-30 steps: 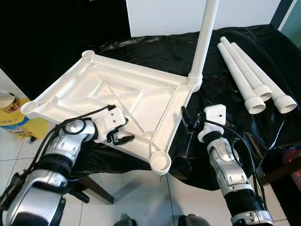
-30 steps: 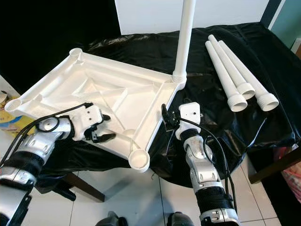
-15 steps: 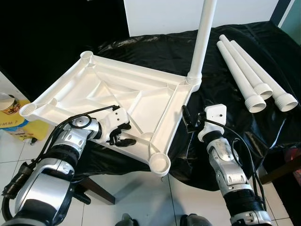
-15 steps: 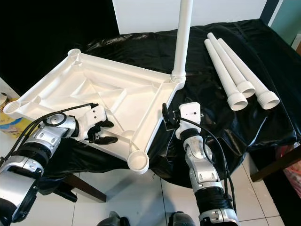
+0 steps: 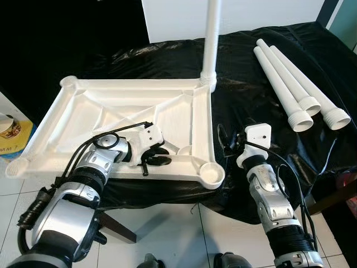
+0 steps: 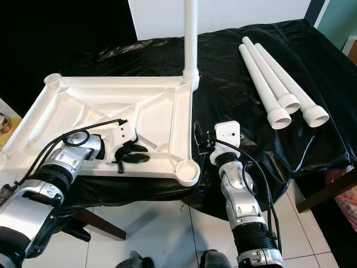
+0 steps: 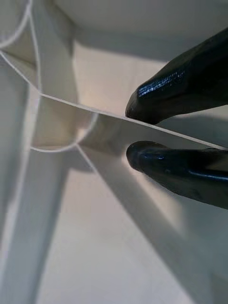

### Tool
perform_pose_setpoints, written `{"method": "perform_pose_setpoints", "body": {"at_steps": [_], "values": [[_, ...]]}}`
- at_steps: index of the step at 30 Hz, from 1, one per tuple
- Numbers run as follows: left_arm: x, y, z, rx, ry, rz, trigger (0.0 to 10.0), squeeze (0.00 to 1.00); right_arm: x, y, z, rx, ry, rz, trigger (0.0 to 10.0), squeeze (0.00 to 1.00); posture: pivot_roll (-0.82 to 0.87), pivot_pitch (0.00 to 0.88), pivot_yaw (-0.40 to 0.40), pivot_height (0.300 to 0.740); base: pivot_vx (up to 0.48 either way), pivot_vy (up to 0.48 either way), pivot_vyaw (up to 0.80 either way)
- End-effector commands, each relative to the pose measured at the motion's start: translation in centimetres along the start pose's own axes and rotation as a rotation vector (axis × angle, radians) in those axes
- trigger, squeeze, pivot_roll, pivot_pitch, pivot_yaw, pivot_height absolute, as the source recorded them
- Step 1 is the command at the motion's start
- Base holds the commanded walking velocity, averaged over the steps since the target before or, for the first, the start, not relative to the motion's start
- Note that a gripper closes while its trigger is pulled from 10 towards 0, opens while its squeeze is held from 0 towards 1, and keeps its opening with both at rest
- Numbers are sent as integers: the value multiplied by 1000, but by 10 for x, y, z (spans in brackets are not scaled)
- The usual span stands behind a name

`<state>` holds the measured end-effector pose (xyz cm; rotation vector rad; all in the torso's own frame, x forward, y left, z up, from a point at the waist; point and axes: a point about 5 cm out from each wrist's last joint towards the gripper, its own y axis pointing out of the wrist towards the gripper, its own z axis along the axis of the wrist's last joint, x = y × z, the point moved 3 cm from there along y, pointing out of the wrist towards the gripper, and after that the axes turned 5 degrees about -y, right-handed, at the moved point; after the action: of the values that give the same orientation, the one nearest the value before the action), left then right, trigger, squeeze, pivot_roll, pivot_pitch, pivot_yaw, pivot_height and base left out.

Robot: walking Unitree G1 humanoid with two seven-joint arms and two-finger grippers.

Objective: Building children table

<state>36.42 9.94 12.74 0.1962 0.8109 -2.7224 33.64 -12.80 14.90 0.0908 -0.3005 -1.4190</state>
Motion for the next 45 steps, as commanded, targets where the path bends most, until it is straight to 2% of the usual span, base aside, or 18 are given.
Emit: {"method": "perform_pose_setpoints", "body": {"at_steps": [1,4,8,9,10,11,12,13,14,24,27,28,30,32,33,35,38,45], "values": [[-3,3,3,42,7,88,10000,0,-3,-3,-4,-21,6,6,10000,0,-58,105,83,740,0,0,0],[10,16,20,127,53,73,10000,0,-4,-2,-5,-24,7,10,10000,0,-53,108,77,740,0,0,0],[13,18,25,154,54,69,10000,0,-4,-2,-5,-25,7,11,10000,0,-53,108,77,740,0,0,0],[15,21,30,181,46,79,10000,475,-4,-2,-5,-26,6,10,10000,0,-51,108,75,740,0,0,0],[17,23,47,247,81,124,10000,1000,-3,-1,-7,-42,8,-11,10000,0,-49,115,75,740,0,0,0],[17,23,47,247,81,124,10000,1000,-3,-1,-7,-42,8,-11,10000,0,-49,115,75,740,0,0,0],[17,23,52,265,92,143,10000,678,-2,0,-8,-49,7,-20,10000,0,-49,115,75,740,0,0,0],[17,23,52,265,92,143,10000,678,-2,0,-8,-49,7,-20,10000,0,-49,115,75,740,0,0,0],[15,20,58,293,95,171,10000,0,0,0,-9,-55,7,-33,10000,0,-49,115,75,740,0,0,0],[6,-7,77,446,57,349,10000,0,27,2,-16,-104,-27,-187,10000,0,-47,108,61,740,0,0,0],[4,-20,82,530,-18,449,10000,0,49,5,-15,-105,-69,-303,10000,0,-43,99,49,740,0,0,0],[4,-20,82,530,-18,449,10000,0,49,5,-15,-105,-69,-303,10000,0,-43,99,49,740,0,0,0],[6,-24,81,572,-93,495,10000,0,67,4,-17,-127,-80,-403,10000,0,-40,93,39,740,0,0,0],[7,-25,81,582,-118,507,10000,0,73,3,-18,-137,-81,-438,10000,0,-40,93,39,740,0,0,0],[11,-26,80,605,-152,538,10000,0,84,-1,-22,-161,-73,-507,10000,0,-38,88,34,740,0,0,0],[15,-25,80,622,-188,545,10000,0,89,-3,-25,-174,-64,-535,10000,0,-38,81,30,740,0,0,0],[20,-23,78,632,-243,542,10000,0,94,-4,-28,-187,-56,-561,10000,0,-38,76,28,740,0,0,0],[29,-18,77,636,-305,542,10000,0,103,-6,-32,-207,-37,-604,10000,0,-41,70,30,740,0,0,0]]}}
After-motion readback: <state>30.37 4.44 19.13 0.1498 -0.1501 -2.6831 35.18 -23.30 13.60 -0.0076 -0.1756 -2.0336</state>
